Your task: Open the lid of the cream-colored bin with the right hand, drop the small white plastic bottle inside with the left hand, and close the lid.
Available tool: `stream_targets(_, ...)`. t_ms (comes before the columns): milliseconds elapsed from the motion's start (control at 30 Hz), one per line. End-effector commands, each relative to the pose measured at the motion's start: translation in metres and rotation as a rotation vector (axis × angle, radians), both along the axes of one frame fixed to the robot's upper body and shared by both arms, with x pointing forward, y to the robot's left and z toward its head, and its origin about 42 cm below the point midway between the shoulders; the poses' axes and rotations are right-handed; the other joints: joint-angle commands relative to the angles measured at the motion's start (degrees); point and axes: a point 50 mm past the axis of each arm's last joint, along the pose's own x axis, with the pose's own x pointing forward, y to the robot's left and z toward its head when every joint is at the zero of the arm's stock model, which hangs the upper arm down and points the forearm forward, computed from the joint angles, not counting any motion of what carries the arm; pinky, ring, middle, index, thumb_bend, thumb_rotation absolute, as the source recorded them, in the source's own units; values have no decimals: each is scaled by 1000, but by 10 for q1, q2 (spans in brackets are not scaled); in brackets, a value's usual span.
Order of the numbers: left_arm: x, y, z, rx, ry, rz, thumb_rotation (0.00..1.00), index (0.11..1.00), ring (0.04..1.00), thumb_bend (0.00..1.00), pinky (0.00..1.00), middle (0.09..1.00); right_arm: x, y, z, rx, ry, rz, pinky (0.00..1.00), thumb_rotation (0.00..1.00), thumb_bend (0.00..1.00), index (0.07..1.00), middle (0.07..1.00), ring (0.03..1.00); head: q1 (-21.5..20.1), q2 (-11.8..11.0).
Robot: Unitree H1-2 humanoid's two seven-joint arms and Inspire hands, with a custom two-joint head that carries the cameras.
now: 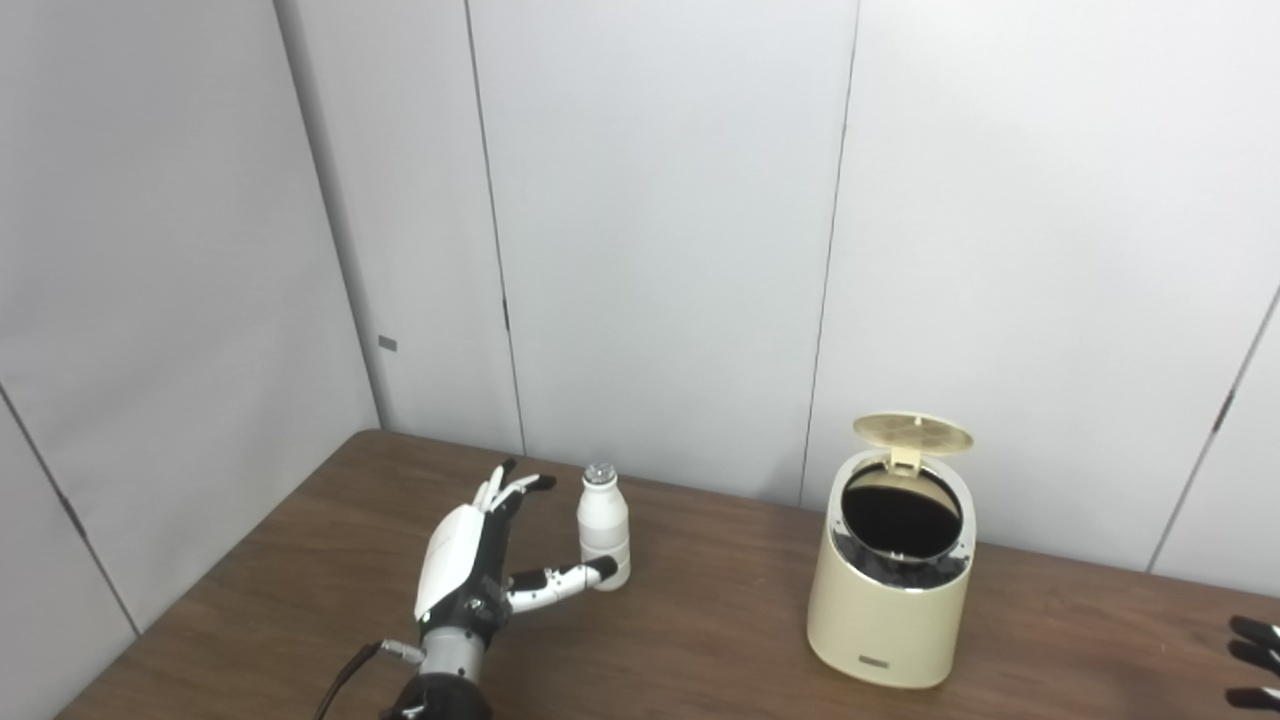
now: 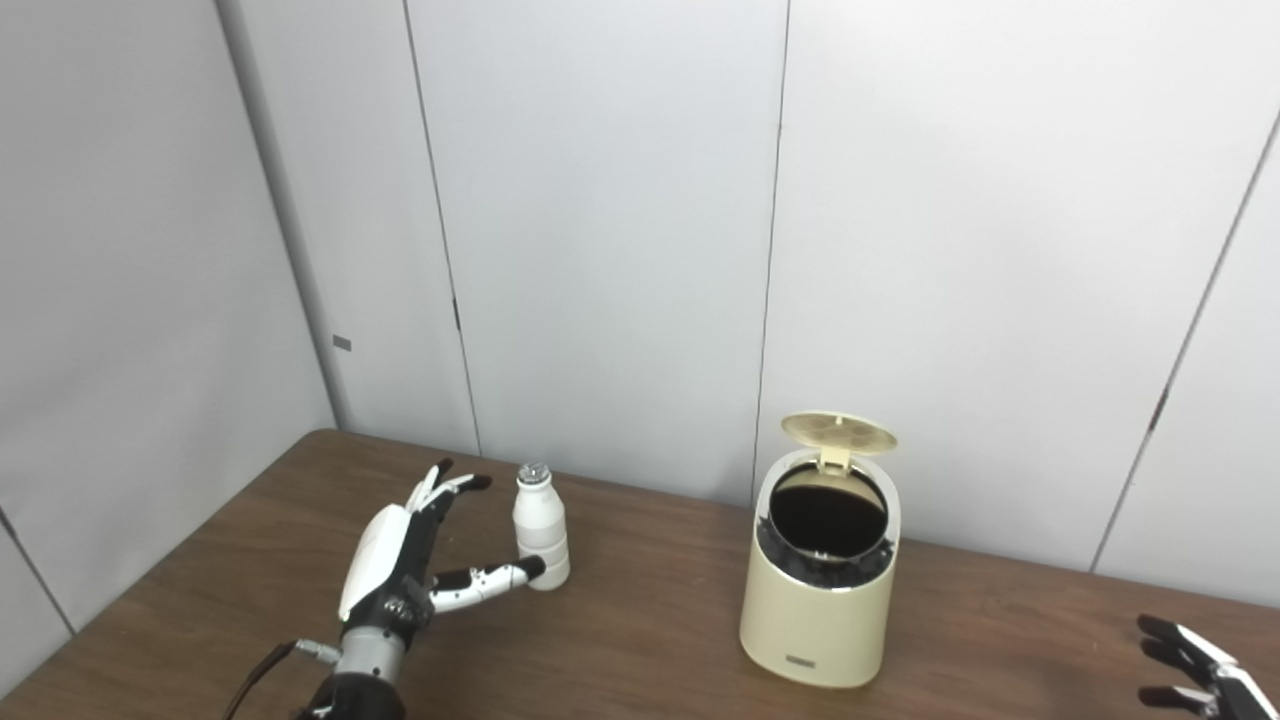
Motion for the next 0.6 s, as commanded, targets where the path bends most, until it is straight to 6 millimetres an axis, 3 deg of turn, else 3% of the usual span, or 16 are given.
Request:
stream_targets(0,12,0,19,33,-64,4,427,834,1000,1000,801,1000,-19,-12,-22,-26,58,-11,551,754,849,724,774,738,-2,-1)
stream_targets(333,31,-1,17,25,-13,18,412,851,1000,1000,808,1000,-21,-13,-22,-30,63,-3,559,776,894,724,772,741,-4,2)
stream_targets(567,37,-3,17,-15,27,5,414,856,999,1000,917,1000,-22,-13,-22,-31,64,-2,533,782,918,715,765,727,-4,5)
